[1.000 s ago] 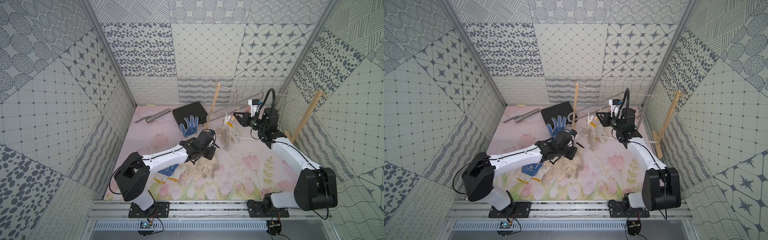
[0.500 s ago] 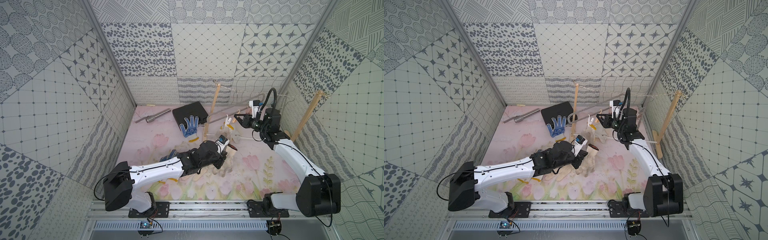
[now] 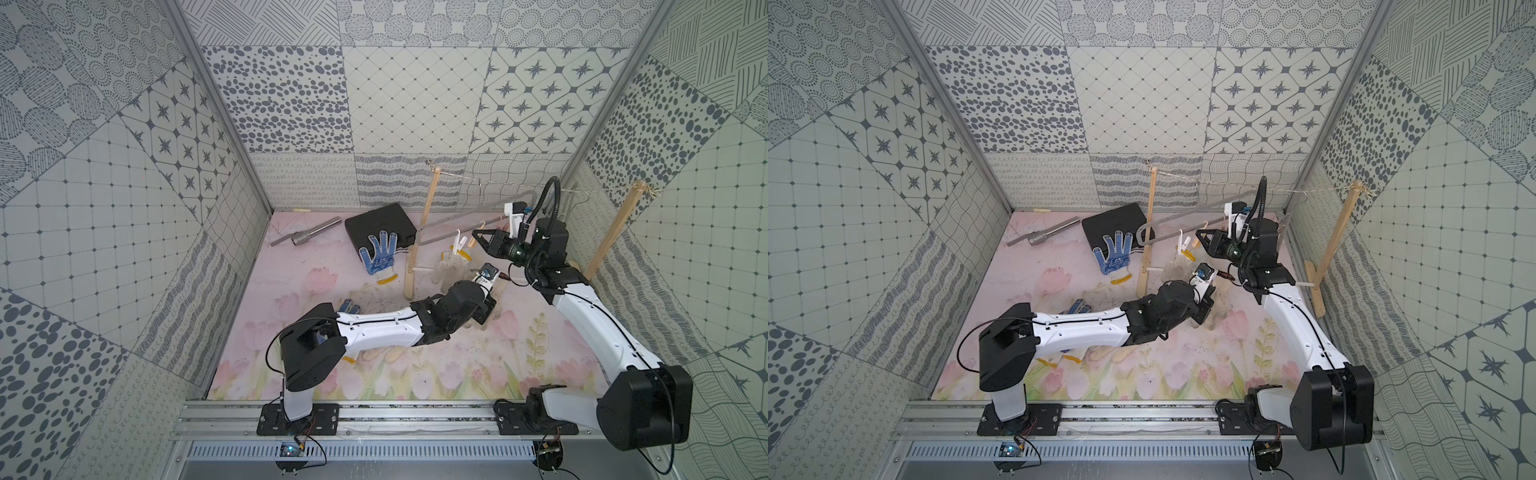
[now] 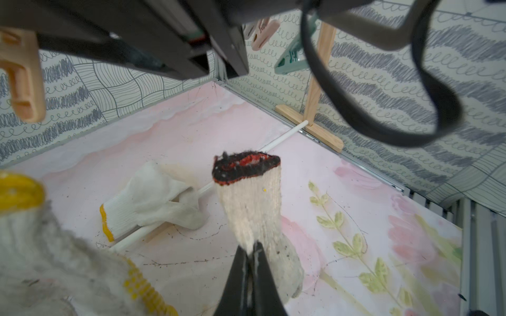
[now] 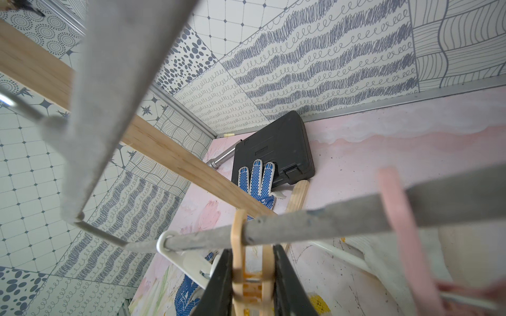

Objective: Clip the gloves onto a hanger to dry
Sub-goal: Clamp the glove onto the hanger.

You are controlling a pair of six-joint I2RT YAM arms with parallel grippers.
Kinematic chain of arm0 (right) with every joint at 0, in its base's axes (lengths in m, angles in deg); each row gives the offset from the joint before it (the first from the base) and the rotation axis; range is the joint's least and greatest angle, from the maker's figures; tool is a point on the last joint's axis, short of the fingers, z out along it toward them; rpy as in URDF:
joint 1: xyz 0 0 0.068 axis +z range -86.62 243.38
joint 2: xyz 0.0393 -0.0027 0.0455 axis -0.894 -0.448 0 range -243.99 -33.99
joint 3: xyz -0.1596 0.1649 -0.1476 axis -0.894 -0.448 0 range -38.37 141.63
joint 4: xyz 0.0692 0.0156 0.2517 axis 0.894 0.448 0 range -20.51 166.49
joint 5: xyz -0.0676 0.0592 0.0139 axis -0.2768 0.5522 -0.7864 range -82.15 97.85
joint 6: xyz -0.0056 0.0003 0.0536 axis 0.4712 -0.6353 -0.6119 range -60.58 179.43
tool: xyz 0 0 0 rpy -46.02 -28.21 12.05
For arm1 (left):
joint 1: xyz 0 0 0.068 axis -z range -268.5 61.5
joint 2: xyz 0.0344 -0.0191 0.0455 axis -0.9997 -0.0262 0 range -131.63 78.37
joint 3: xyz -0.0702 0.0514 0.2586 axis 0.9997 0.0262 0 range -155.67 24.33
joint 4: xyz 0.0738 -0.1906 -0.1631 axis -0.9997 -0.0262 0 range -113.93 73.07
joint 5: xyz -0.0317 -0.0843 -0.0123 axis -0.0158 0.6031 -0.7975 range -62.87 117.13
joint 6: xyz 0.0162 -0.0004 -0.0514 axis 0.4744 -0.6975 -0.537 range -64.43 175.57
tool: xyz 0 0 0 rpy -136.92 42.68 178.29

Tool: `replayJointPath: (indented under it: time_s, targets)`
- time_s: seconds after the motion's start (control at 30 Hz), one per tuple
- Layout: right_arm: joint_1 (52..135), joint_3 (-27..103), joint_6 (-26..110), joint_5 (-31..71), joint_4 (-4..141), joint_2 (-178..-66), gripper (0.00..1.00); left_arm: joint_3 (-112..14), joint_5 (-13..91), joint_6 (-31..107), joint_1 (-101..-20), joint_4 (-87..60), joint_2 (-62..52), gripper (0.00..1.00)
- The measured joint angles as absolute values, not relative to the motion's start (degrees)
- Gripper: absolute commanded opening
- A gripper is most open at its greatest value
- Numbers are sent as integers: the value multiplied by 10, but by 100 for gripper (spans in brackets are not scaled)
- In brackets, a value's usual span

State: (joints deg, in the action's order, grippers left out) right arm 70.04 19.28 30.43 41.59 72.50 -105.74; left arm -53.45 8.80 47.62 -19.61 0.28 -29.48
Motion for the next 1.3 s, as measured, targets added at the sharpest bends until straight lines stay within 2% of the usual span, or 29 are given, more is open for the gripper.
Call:
replayJointPath:
  time_s: [0.3,0.7,0.87,1.3]
  targets:
    - [695,193,286,402,720,-1032,13,-582,50,499,-222,5,-334,0]
    - [698,185,283,409,722,-1029,8,-503,53,495,-278,23,-268,0]
    - [700,174,290,410,722,-1029,5,-482,57,497,-285,40,-255,0]
    - [702,167,313,418,708,-1030,6,-435,93,517,-285,94,-237,0]
